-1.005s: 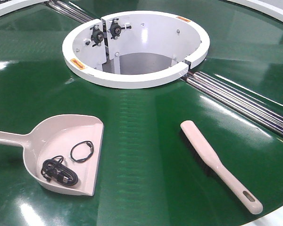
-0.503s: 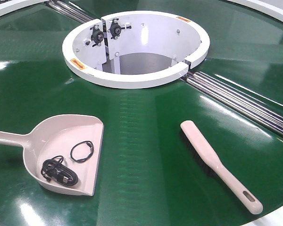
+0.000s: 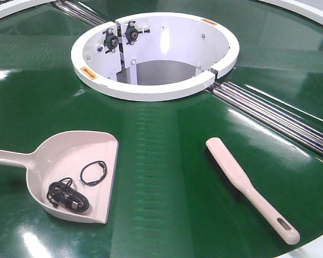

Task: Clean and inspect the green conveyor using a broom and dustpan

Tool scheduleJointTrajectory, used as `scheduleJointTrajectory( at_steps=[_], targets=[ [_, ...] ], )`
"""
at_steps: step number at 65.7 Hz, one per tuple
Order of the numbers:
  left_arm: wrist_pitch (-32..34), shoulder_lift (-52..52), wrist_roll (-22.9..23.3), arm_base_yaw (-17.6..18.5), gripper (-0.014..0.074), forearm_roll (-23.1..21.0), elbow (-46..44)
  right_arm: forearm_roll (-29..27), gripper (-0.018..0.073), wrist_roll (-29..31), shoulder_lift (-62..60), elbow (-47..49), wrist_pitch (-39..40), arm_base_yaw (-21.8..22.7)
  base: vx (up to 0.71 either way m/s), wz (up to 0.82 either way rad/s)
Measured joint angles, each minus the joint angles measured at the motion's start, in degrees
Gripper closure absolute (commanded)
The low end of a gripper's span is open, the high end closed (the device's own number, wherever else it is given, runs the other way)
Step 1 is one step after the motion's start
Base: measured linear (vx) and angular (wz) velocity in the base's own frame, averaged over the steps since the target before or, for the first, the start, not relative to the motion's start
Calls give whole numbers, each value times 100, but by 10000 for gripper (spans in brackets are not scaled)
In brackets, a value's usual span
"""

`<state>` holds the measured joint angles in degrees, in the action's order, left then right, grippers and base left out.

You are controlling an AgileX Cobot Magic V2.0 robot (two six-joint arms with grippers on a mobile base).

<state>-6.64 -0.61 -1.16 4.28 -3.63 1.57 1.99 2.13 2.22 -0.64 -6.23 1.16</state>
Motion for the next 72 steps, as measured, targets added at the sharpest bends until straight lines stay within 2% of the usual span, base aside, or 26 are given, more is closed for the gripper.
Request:
scheduleJointTrajectory(
  at_steps=[12,72],
  targets=[
    [-7,0,0,0,603,0,0,0,569,-213,-282,-92,259,24,0,0],
    [-2,0,0,0,603,-2,0,0,569,-213,-282,-97,259,24,0,0]
  ],
)
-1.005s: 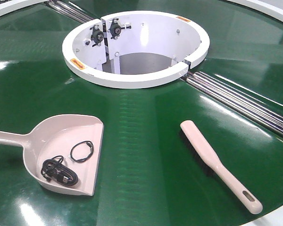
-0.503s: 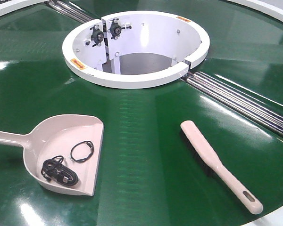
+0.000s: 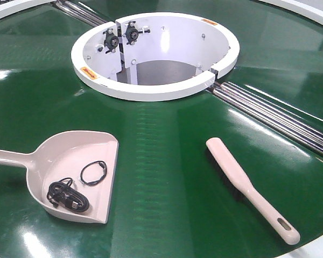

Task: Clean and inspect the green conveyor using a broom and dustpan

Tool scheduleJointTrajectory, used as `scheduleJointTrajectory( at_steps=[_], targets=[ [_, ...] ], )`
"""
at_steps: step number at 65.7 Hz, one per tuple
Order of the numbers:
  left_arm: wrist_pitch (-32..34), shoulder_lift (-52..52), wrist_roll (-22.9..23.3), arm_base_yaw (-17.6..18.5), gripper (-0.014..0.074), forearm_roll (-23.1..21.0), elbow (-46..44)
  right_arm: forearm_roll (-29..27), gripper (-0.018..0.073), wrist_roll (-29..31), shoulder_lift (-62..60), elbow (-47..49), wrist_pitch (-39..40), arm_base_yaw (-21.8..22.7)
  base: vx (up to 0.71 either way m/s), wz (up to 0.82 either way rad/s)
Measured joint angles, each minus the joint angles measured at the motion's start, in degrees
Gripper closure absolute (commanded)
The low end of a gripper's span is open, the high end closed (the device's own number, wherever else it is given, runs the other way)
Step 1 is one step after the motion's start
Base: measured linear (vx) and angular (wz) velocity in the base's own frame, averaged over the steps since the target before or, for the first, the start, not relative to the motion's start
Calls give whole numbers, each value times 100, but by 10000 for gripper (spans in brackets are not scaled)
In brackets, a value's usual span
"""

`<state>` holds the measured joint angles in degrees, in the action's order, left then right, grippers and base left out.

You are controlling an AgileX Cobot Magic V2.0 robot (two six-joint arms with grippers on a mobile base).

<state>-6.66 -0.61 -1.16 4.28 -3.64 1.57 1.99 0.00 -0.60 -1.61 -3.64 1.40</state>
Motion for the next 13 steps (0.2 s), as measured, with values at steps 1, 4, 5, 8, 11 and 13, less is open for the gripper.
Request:
scheduleJointTrajectory(
  at_steps=[1,4,5,8,11,13],
  targets=[
    [0,0,0,0,603,0,0,0,569,0,0,0,0,0,0,0],
    [0,0,0,0,603,0,0,0,569,0,0,0,0,0,0,0],
    [0,0,0,0,603,0,0,0,569,0,0,0,0,0,0,0],
    [0,0,0,0,603,0,0,0,569,0,0,0,0,0,0,0],
    [0,0,0,0,603,0,0,0,569,0,0,0,0,0,0,0],
    [0,0,0,0,603,0,0,0,569,0,0,0,0,0,0,0]
  ],
)
